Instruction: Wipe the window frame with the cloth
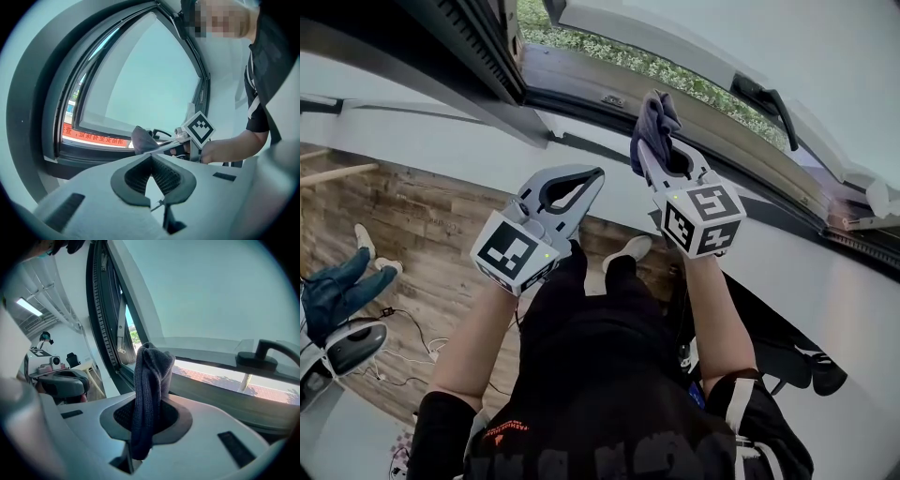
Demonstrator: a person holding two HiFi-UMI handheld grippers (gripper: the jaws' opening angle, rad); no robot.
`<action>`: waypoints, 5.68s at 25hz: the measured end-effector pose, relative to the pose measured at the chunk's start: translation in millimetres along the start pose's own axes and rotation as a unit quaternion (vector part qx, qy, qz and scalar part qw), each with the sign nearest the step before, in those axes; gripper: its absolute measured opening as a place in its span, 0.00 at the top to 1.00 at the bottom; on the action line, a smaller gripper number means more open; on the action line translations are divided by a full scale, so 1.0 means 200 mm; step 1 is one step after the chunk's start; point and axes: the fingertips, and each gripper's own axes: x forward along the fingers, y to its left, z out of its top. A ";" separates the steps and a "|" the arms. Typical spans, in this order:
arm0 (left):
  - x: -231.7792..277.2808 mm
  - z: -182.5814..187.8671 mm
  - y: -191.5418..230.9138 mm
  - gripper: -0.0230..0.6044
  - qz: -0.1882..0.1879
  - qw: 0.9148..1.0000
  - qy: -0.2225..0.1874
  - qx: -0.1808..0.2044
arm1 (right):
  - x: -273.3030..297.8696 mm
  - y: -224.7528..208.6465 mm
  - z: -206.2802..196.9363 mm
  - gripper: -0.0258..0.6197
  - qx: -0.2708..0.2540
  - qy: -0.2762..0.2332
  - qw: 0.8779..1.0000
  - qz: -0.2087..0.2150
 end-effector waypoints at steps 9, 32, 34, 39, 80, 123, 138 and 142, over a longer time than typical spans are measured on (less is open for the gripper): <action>-0.09 0.03 0.10 0.93 0.016 1.000 -0.014 0.007 | 0.13 0.13 0.05 0.88 -0.010 0.005 1.000 0.019; -0.32 0.06 0.32 0.93 0.060 0.998 -0.033 -0.006 | 0.43 0.42 0.18 0.88 -0.029 0.016 0.998 0.051; -0.33 0.06 0.33 0.93 0.060 0.998 -0.033 -0.008 | 0.44 0.43 0.18 0.88 -0.030 0.017 0.998 0.053; -0.35 0.06 0.36 0.93 0.062 0.998 -0.032 -0.008 | 0.49 0.48 0.21 0.88 -0.034 0.018 0.998 0.059; 0.23 0.14 -0.18 0.93 -0.041 0.998 0.023 0.039 | -0.20 -0.10 0.07 0.88 0.039 -0.039 0.998 -0.005; 1.31 -0.04 -1.33 0.93 -0.213 0.972 0.073 0.072 | -1.78 -1.70 -0.78 0.88 0.181 -0.050 0.936 -0.298; 1.23 -0.06 -1.25 0.93 -0.205 0.974 0.075 0.065 | -1.71 -1.67 -0.78 0.88 0.183 -0.045 0.935 -0.302; 1.20 -0.06 -1.23 0.93 -0.204 0.974 0.073 0.065 | -1.68 -1.64 -0.76 0.88 0.181 -0.043 0.936 -0.298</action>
